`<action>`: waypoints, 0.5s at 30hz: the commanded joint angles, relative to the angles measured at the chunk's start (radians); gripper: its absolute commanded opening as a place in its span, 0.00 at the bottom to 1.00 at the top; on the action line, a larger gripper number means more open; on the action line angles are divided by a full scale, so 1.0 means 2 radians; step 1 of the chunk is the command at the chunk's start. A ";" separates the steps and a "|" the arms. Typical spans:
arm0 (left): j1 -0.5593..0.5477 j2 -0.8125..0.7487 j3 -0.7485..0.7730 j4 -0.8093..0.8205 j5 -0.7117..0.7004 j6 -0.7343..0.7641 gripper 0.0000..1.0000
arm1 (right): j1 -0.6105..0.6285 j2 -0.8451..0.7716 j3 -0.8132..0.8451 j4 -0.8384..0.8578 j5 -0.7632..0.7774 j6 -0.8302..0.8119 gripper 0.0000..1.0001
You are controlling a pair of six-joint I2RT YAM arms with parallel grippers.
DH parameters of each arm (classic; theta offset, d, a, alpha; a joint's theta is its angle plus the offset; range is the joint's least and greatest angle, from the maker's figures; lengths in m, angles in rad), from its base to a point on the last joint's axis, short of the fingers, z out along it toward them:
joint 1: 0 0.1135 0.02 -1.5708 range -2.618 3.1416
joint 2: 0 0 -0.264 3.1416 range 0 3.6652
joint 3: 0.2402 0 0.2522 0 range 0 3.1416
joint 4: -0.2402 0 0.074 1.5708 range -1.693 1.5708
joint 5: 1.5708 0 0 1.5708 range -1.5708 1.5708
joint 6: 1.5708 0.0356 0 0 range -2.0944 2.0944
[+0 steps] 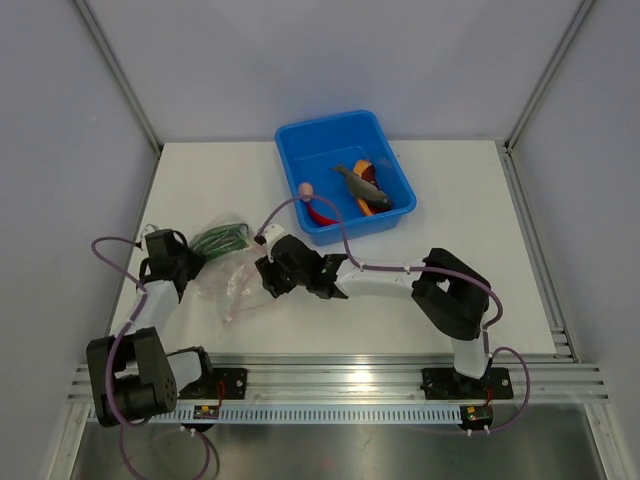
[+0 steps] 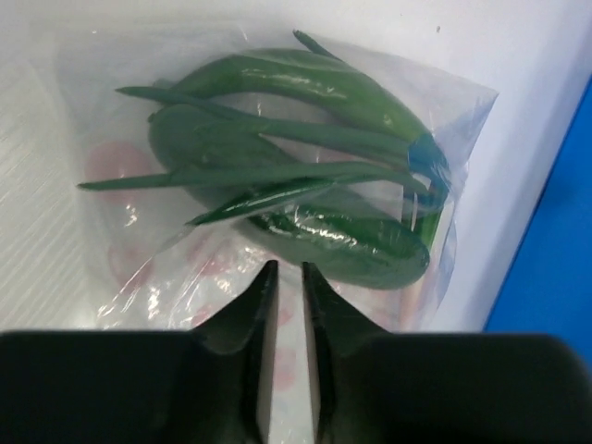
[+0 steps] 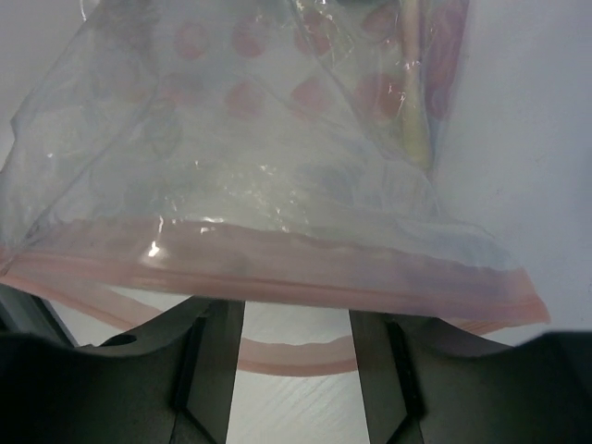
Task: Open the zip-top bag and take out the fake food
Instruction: Adjust the zipper food storage bag at the center of the board.
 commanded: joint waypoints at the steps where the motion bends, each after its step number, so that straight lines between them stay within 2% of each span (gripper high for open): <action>1: 0.004 -0.065 -0.016 -0.002 -0.037 -0.012 0.13 | -0.016 0.023 0.042 -0.012 0.012 0.004 0.54; 5: 0.006 -0.123 -0.039 -0.018 -0.066 -0.019 0.07 | -0.035 0.050 0.075 -0.015 -0.004 0.009 0.53; 10: 0.007 -0.137 -0.052 -0.031 -0.044 -0.026 0.00 | -0.049 0.092 0.134 -0.056 0.007 0.011 0.56; 13: 0.007 -0.141 -0.053 -0.033 -0.045 -0.029 0.01 | -0.056 0.120 0.183 -0.082 0.028 0.002 0.57; 14: 0.007 -0.144 -0.051 -0.036 -0.048 -0.027 0.04 | -0.059 0.128 0.206 -0.085 0.034 0.004 0.58; 15: 0.007 -0.150 -0.049 -0.039 -0.058 -0.025 0.11 | -0.061 0.140 0.216 -0.093 0.043 0.003 0.58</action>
